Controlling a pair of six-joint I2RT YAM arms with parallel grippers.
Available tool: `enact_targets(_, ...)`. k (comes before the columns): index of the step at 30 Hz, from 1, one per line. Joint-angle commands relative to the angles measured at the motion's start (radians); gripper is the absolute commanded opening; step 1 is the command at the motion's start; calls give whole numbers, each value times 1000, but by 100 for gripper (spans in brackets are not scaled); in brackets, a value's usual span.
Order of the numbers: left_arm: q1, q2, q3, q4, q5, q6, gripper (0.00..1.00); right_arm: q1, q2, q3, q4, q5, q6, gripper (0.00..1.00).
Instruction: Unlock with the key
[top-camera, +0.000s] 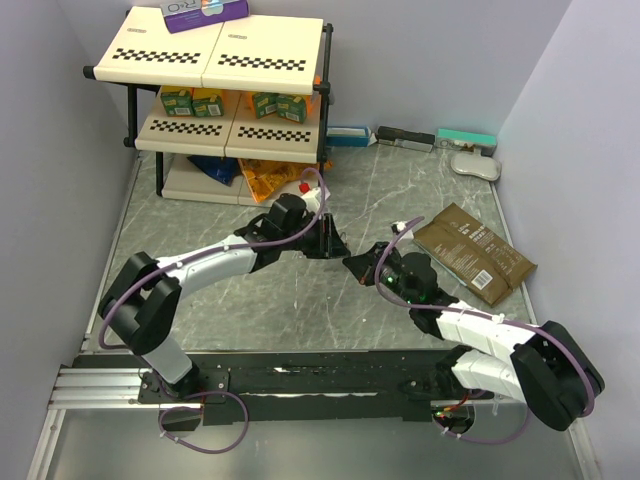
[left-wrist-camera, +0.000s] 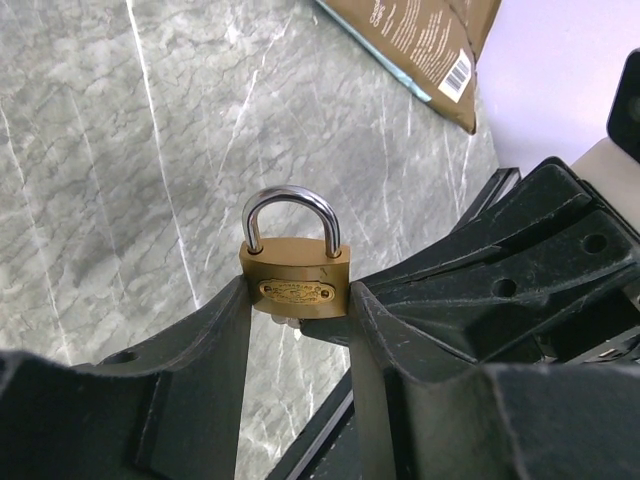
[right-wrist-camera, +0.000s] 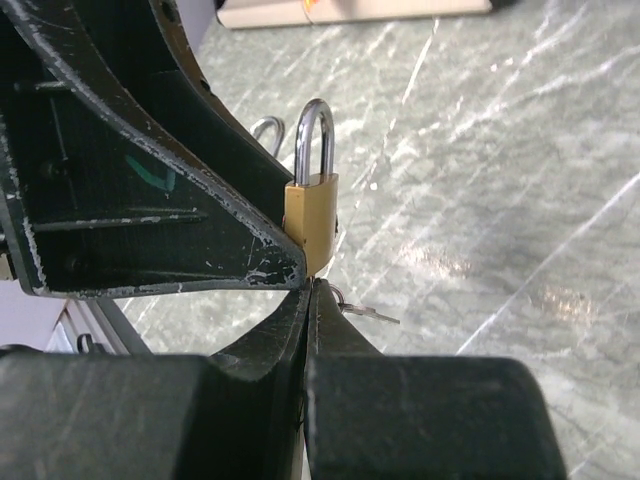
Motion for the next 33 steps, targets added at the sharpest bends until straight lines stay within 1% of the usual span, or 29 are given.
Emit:
enact_targets(1,-58,-34,-34,-53,199,-72,1,-19,-27,24,278,110,-41,0)
enact_targets(4,-75,-23,-46,-16,214,-103,1,-19,-43,21,284,121,-58,0)
enact_targets(8,-110,-23,-39,-25,175,-97,1,-17,-60,16,290,122,-65,0)
enact_targets(11,-115,-40,-40,-21,153,-91,1,-17,-73,29,245,113,-55,0)
enact_targets(18,-118,-170,-131,30,17,-87,1,-19,-158,10,143,53,-18,0)
enact_targets(26,-133,-268,-215,162,33,-150,1,-19,-237,16,36,-28,30,0)
enact_targets(33,-147,-342,-257,179,32,-132,1,-19,-287,30,-33,-99,68,0)
